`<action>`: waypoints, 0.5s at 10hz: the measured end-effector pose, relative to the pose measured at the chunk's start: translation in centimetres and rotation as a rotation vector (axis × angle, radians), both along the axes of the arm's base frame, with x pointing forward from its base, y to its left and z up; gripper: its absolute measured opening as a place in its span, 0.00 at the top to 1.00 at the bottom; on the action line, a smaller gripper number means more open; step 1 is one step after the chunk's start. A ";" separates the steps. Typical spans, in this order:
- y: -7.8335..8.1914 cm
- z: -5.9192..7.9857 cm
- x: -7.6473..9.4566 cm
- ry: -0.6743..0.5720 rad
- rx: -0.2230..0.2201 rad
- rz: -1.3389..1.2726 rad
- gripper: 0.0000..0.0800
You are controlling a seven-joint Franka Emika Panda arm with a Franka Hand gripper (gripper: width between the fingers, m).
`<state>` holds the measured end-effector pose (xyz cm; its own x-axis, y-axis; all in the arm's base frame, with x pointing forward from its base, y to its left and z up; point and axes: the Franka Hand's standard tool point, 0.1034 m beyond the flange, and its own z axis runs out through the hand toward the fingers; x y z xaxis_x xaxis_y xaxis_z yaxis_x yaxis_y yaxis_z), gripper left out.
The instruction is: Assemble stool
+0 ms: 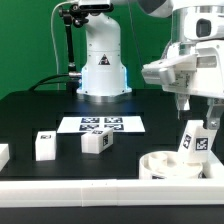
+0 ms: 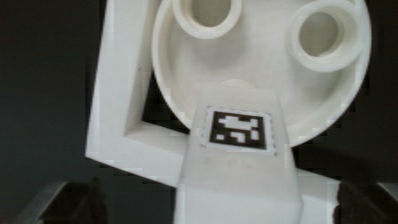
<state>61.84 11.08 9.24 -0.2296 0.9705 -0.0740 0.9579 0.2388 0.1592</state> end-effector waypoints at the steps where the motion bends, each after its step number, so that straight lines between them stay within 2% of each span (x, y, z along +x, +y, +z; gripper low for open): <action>1: -0.1 -0.5 -0.2 0.009 -0.005 0.018 0.19; 3: -0.2 -0.8 -0.3 0.014 -0.004 0.009 0.19; 5: -0.2 -0.9 -0.3 0.014 -0.004 0.007 0.50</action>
Offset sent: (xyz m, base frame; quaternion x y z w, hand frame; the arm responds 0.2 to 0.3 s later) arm 0.0017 0.0041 -0.0008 -0.0072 0.0038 0.0113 0.9999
